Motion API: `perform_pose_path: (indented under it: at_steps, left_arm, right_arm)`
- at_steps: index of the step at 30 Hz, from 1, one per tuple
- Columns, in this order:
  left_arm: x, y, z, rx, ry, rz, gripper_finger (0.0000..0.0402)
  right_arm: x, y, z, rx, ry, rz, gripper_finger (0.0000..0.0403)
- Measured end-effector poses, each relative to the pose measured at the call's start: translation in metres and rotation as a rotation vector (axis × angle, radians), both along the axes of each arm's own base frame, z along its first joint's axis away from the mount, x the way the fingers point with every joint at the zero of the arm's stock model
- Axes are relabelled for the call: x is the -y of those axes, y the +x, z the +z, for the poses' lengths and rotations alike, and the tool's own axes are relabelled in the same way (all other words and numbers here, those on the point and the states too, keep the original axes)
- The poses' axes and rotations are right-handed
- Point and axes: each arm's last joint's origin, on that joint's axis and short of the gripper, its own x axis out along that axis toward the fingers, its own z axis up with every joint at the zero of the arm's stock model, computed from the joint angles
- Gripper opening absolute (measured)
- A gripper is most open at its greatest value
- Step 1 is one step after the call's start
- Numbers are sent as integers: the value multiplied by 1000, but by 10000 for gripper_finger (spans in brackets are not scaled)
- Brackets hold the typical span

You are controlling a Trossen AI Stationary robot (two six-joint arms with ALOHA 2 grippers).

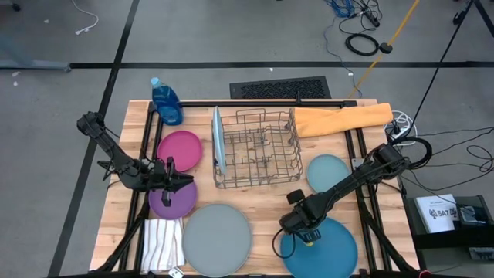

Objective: Sort dishes
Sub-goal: Put the blue plate into the dish rack

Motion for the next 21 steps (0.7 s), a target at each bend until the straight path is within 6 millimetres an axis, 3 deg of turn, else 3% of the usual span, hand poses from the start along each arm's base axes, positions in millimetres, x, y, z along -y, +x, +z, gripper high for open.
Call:
perform_pose_path:
  at_steps: [10,21]
  left_arm:
    - [0,0,0,0,-1,0,55]
    - [0,0,0,3,-9,1,55]
  right_arm:
    - [0,10,30,179,-101,-45,1]
    - [3,19,41,283,-216,-98,1]
